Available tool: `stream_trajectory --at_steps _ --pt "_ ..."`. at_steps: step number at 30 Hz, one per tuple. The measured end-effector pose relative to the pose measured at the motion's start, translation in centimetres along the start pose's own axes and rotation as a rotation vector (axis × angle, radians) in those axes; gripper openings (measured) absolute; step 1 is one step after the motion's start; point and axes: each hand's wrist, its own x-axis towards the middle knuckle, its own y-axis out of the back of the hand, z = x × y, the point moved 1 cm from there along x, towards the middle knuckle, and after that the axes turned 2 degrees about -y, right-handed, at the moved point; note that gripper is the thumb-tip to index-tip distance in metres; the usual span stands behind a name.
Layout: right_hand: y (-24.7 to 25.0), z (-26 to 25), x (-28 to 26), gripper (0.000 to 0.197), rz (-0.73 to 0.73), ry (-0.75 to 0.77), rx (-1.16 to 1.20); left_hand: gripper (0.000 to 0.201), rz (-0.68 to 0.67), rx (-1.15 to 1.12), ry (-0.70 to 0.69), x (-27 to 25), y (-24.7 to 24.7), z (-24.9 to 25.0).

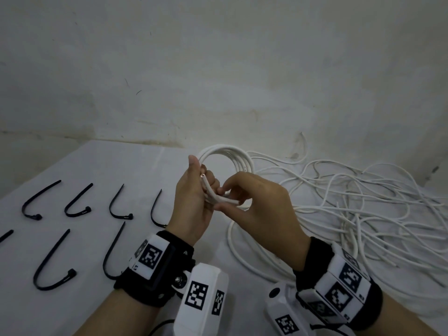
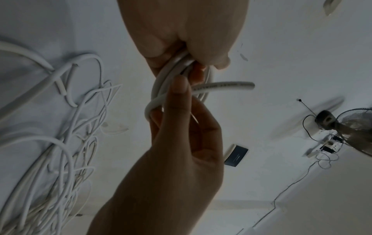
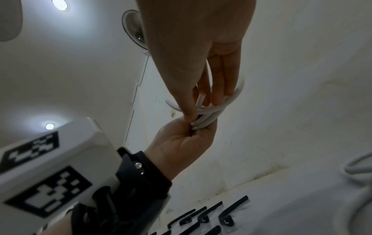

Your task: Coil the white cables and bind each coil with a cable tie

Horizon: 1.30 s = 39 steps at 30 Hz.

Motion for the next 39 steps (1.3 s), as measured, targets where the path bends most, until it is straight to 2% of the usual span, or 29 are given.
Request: stream_trajectory --at_steps 5,9,11,14,16,26,30,32,35,37,39 --pt "-0.2 0.2 0.3 0.02 -0.024 -0.196 0.218 0.051 -0.114 0.09 -0.087 -0.4 -0.3 0.4" --pt "-0.2 0.3 0.5 0.017 -0.009 -0.266 0.275 0.079 -0.206 0.095 -0.11 -0.1 -0.1 0.3" --pt "-0.1 0.4 0.7 0.016 0.0 -0.28 0.289 0.069 -0.215 0.111 -0.11 0.0 0.0 0.4" --pt "-0.3 0.4 0.7 0.015 0.001 -0.275 0.309 0.025 -0.125 0.177 -0.113 -0.3 -0.2 0.7" --pt "-0.6 0.3 0.5 0.014 0.0 -0.25 0.282 0.013 -0.086 0.215 -0.097 -0.4 -0.3 0.8" --pt "-0.5 1.4 0.7 0.018 0.007 -0.117 0.285 0.018 -0.029 0.308 -0.106 -0.7 -0.6 0.9" --pt "0.7 2.5 1.3 0.015 0.205 -0.037 0.145 0.019 -0.04 0.285 -0.058 -0.6 -0.5 1.0" --pt "1.2 3.3 1.9 0.024 0.255 -0.044 0.02 0.022 -0.072 0.258 -0.027 -0.7 -0.7 0.9" --pt "1.4 4.0 2.8 0.04 0.128 -0.052 0.019 0.026 -0.163 0.258 0.036 -1.3 -1.3 0.6" --pt "1.0 4.0 3.2 0.036 0.027 -0.011 0.061 0.026 -0.22 0.297 0.079 -1.5 -1.5 0.6" --pt "0.8 4.0 3.2 0.034 0.007 0.017 0.079 0.029 -0.263 0.329 0.113 -1.6 -1.5 0.6"
